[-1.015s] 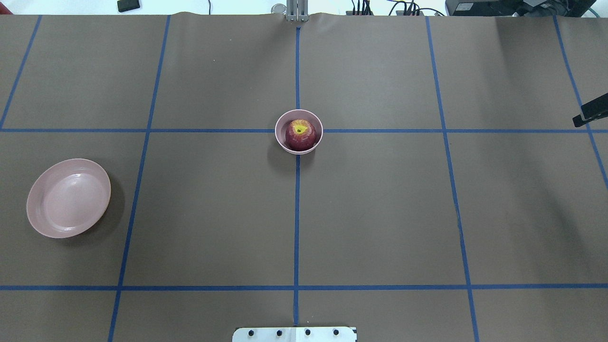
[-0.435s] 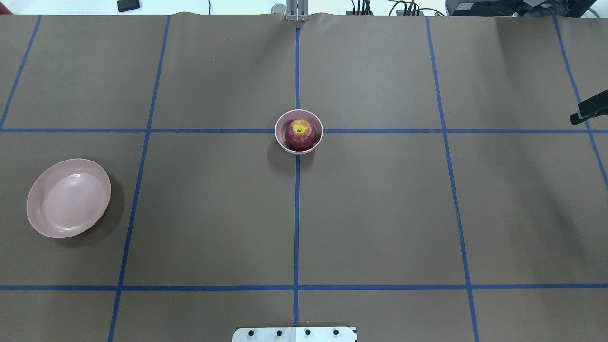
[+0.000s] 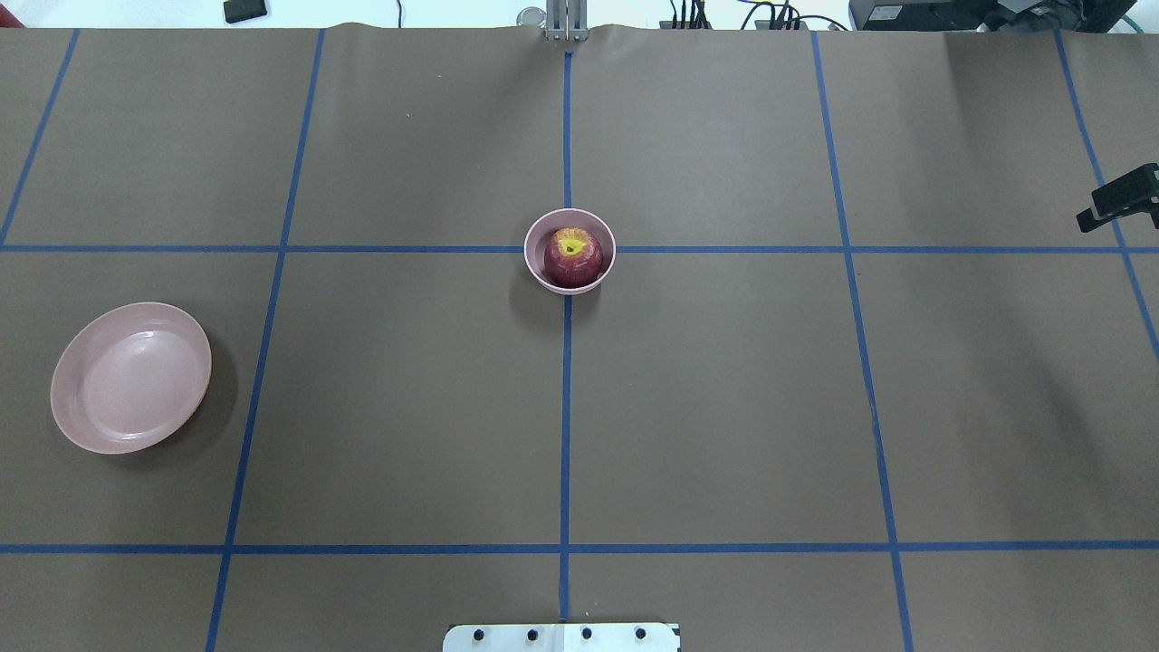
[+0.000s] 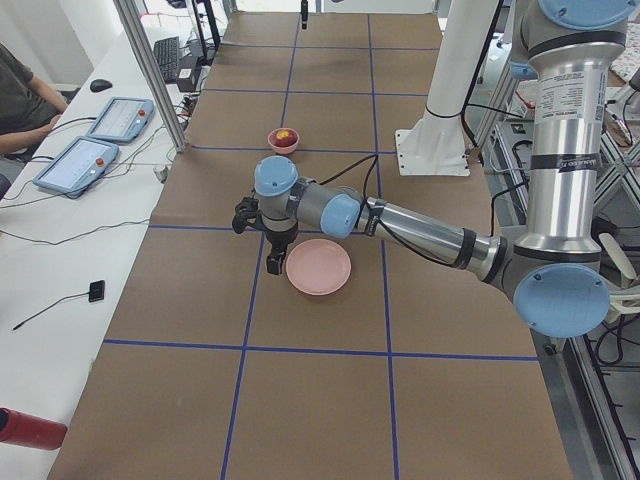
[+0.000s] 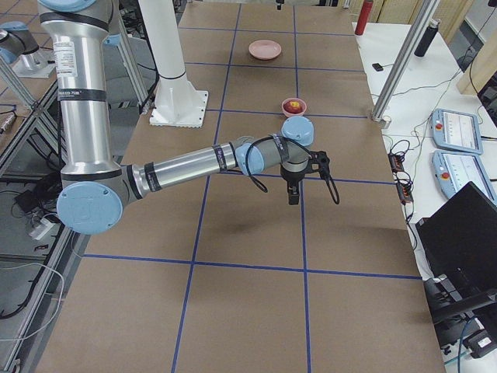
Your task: Move apple from plate to bowl
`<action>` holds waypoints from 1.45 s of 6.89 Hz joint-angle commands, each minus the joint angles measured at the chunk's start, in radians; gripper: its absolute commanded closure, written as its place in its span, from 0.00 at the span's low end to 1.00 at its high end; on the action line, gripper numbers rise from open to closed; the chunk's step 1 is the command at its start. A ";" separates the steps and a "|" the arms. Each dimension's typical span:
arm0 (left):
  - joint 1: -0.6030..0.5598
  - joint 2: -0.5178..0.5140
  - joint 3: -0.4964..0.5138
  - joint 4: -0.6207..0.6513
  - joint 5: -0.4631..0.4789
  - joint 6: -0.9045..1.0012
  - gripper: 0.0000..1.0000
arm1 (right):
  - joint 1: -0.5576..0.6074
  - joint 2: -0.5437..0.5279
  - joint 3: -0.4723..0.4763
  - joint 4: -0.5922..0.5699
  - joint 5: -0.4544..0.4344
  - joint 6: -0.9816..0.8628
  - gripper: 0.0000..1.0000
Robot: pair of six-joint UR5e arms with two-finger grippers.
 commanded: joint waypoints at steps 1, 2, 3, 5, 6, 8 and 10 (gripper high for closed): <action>0.000 0.004 -0.001 0.000 -0.006 0.000 0.02 | -0.008 0.032 -0.028 0.000 -0.001 0.000 0.00; 0.000 0.022 -0.019 -0.002 -0.007 0.000 0.02 | -0.019 0.041 -0.027 0.000 -0.001 0.000 0.00; 0.000 0.024 -0.027 0.000 -0.007 0.000 0.02 | -0.025 0.052 -0.027 0.000 -0.001 0.005 0.00; 0.000 0.023 -0.027 -0.002 -0.007 0.000 0.02 | -0.048 0.061 -0.039 -0.003 -0.002 0.006 0.00; 0.000 0.024 -0.027 -0.003 -0.007 0.000 0.02 | -0.051 0.069 -0.039 -0.003 -0.002 0.008 0.00; 0.000 0.023 -0.029 0.000 -0.003 0.000 0.02 | -0.053 0.070 -0.045 -0.003 -0.002 0.008 0.00; 0.004 0.021 -0.032 0.003 -0.010 -0.002 0.02 | -0.053 0.072 -0.045 -0.003 -0.002 0.008 0.00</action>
